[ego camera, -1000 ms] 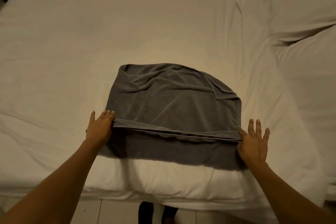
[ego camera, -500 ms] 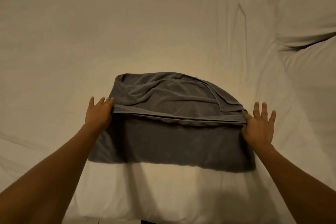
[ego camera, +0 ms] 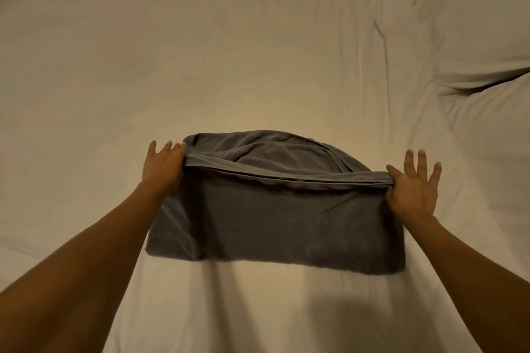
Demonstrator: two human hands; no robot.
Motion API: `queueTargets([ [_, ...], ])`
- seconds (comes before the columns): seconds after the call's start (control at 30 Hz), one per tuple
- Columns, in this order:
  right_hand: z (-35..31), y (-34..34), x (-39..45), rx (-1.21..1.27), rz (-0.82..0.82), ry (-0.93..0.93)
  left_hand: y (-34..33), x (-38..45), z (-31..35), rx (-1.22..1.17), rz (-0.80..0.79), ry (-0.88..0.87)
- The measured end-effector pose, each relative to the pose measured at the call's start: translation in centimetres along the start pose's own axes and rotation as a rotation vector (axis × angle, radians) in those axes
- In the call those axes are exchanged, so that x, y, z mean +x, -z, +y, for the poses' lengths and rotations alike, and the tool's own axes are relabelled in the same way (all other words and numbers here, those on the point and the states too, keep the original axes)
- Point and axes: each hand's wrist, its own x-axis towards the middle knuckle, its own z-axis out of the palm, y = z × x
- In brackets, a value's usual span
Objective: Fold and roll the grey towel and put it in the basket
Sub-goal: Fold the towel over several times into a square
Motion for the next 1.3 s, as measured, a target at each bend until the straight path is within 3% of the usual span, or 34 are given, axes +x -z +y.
queueTargets([
  [0.17,-1.8,3.4,-1.6,0.134,0.005,0.098,3.4,-0.7,2.8,-0.172,0.009,-0.036],
  [0.33,-3.6,11.5,-0.1,0.183,0.158,0.141,11.5,0.4,6.7,-0.224,0.076,-0.074],
  [0.63,0.6,36.6,6.7,0.298,0.538,-0.041,36.5,5.2,4.0,-0.424,0.624,0.003],
  [0.83,5.5,47.2,5.5,0.399,0.719,-0.171,47.3,3.4,0.5,-0.465,0.835,0.083],
  [1.03,6.6,45.3,2.2,0.424,0.725,-0.207,46.4,0.1,-1.4,-0.499,0.839,0.131],
  [1.3,2.0,32.4,-4.6,0.372,0.553,-0.039,33.0,-6.7,0.2,-0.42,0.627,-0.002],
])
